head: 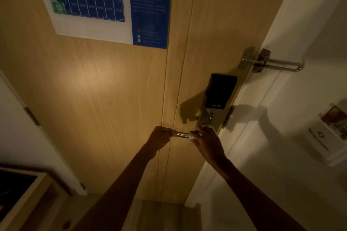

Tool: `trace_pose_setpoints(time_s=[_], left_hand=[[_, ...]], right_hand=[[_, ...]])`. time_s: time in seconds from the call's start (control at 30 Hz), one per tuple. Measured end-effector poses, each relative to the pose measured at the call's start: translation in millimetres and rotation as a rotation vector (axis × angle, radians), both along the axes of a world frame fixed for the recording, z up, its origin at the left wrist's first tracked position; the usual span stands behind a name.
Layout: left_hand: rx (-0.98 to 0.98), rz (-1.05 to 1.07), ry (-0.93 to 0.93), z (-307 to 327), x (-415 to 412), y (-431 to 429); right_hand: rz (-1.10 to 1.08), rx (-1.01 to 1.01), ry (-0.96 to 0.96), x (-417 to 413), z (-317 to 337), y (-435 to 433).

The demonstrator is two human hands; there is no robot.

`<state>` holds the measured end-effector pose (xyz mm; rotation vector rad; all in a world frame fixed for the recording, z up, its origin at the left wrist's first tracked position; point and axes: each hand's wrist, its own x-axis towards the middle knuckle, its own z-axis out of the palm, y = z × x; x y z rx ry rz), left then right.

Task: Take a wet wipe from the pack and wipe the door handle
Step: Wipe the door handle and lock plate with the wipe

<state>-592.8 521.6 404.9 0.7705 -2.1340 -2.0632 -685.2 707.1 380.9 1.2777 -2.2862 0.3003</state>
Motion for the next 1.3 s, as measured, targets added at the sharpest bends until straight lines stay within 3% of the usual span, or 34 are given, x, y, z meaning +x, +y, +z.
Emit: trace_pose_setpoints(time_s=[0.13, 0.27, 0.47, 0.67, 1.07, 1.23, 1.3], left_hand=[[-0.048, 0.022, 0.003, 1, 1, 4], [-0.084, 0.040, -0.002, 3, 2, 8], [-0.103, 0.032, -0.003, 4, 1, 7], [-0.162, 0.093, 0.010, 7, 6, 19], [-0.173, 0.115, -0.006, 11, 9, 27], [-0.184, 0.097, -0.009, 14, 10, 26], [-0.196, 0.099, -0.008, 14, 9, 27]], right_hand=[[-0.008, -0.059, -0.111, -1, 8, 5], [-0.002, -0.012, -0.105, 9, 2, -24], [-0.012, -0.015, -0.112, -13, 2, 26], [-0.021, -0.207, -0.274, 8, -2, 0], [-0.067, -0.295, -0.301, 4, -8, 28], [-0.112, -0.582, -0.556, 9, -8, 36], [-0.162, -0.695, -0.569, 14, -10, 33]])
